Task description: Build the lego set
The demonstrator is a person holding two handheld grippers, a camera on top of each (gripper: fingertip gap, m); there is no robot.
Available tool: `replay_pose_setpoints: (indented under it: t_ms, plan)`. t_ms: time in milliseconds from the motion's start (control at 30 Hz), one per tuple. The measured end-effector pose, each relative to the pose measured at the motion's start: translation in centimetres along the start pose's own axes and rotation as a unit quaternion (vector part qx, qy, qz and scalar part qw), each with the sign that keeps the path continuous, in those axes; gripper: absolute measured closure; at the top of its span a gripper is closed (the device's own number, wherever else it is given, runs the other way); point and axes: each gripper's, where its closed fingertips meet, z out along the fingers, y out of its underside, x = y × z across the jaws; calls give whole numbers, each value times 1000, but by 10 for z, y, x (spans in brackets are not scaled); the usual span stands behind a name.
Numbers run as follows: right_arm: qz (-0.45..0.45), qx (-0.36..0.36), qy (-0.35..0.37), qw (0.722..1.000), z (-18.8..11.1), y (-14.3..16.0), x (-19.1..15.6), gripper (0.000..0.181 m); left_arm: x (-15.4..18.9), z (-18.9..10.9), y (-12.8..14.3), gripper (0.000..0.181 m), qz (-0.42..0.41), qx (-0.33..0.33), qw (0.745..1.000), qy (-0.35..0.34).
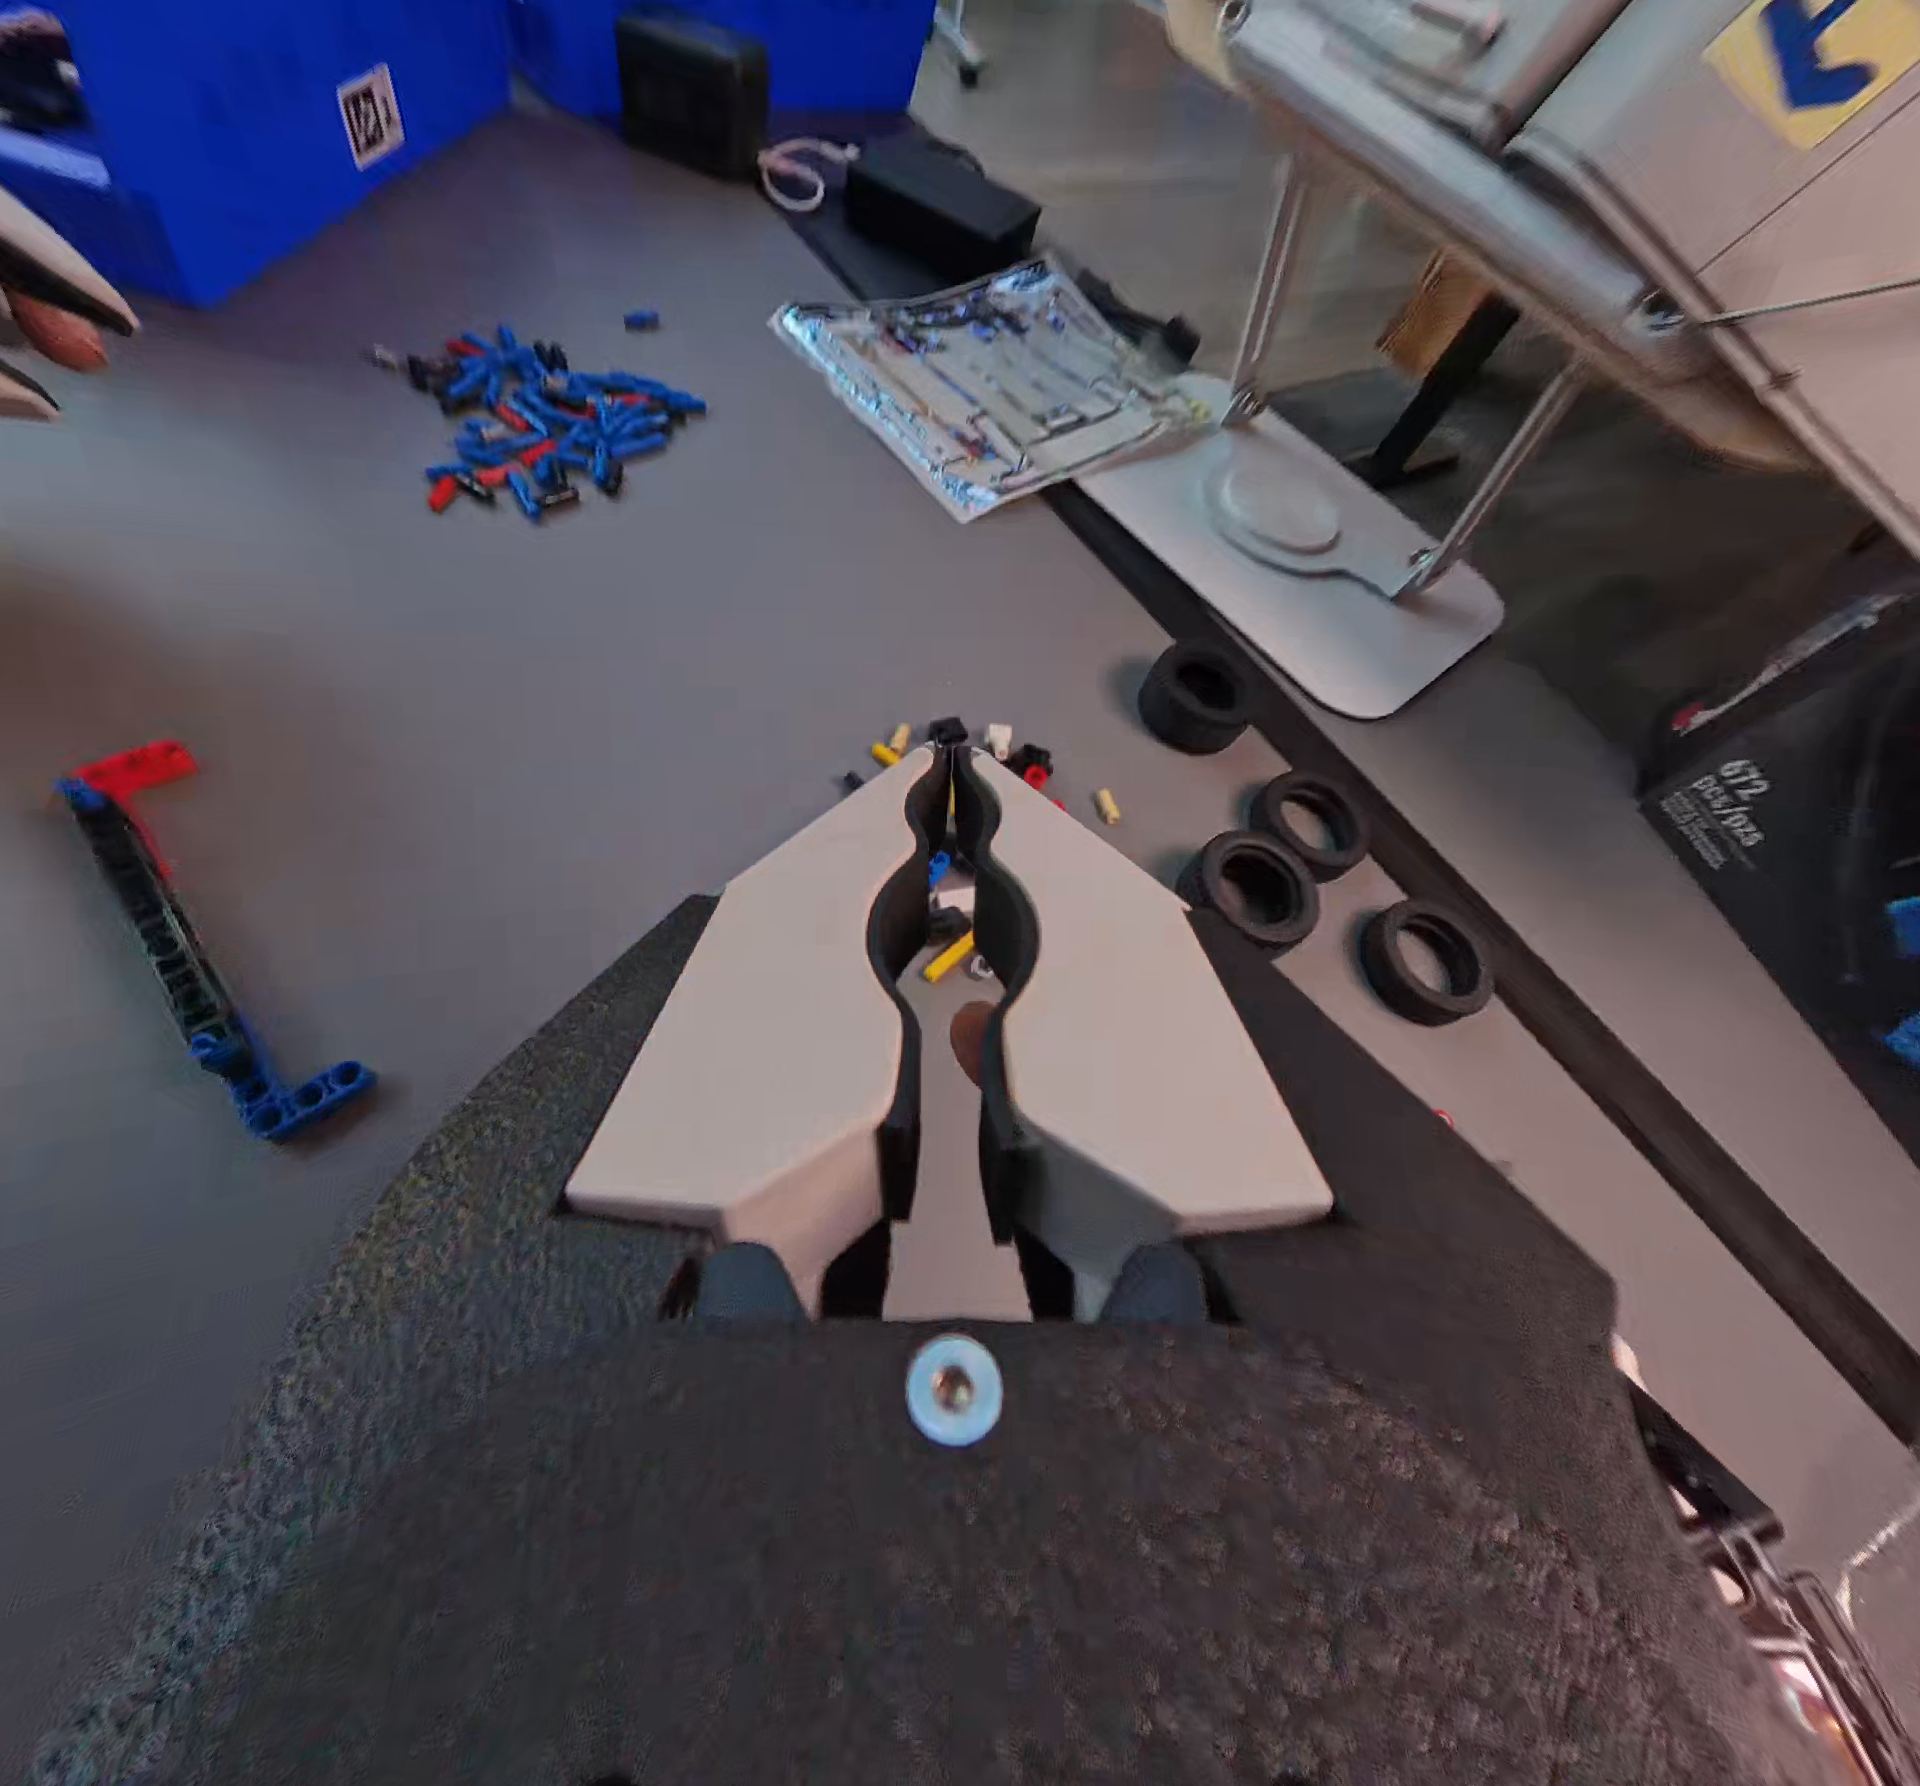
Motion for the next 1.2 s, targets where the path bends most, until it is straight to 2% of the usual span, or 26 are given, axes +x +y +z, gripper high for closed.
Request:
replay_pose_setpoints:
  t_ms: [33, 100, 200, 300, 400, 667, 900, 1100, 1200]
  plan:
    - [-11, -35, -16, 999, 11, 12, -2, 181, 5, 2, 0, 162, 1, -1, 1000, 9]
    - [-66, -95, -29, 993, 36, 32, 7, 180, 13, 3, 1, 162, 12, -5, 1000, 20]
    - [-159, -141, -55, 976, 73, 45, 26, 178, 20, 2, 3, 163, 33, -7, 999, 27]
    - [-193, -190, -124, 955, 98, 55, 34, 172, 16, 2, 9, 163, 31, -15, 999, 21]
    - [-205, -225, -192, 933, 110, 61, 32, 166, 10, 2, 11, 163, 12, -17, 1000, 17]
    - [-218, -264, -266, 901, 122, 68, 23, 162, 4, 1, 11, 163, -30, -11, 999, 24]
    - [-216, -290, -291, 886, 127, 74, 23, 173, 3, 2, 15, 163, -36, -16, 999, 27]
    - [-206, -273, -284, 895, 126, 71, 24, 175, 2, 3, 18, 163, -43, -20, 998, 28]
    - [-201, -234, -265, 914, 121, 51, 25, 175, 1, 4, 21, 163, -48, -24, 998, 24]
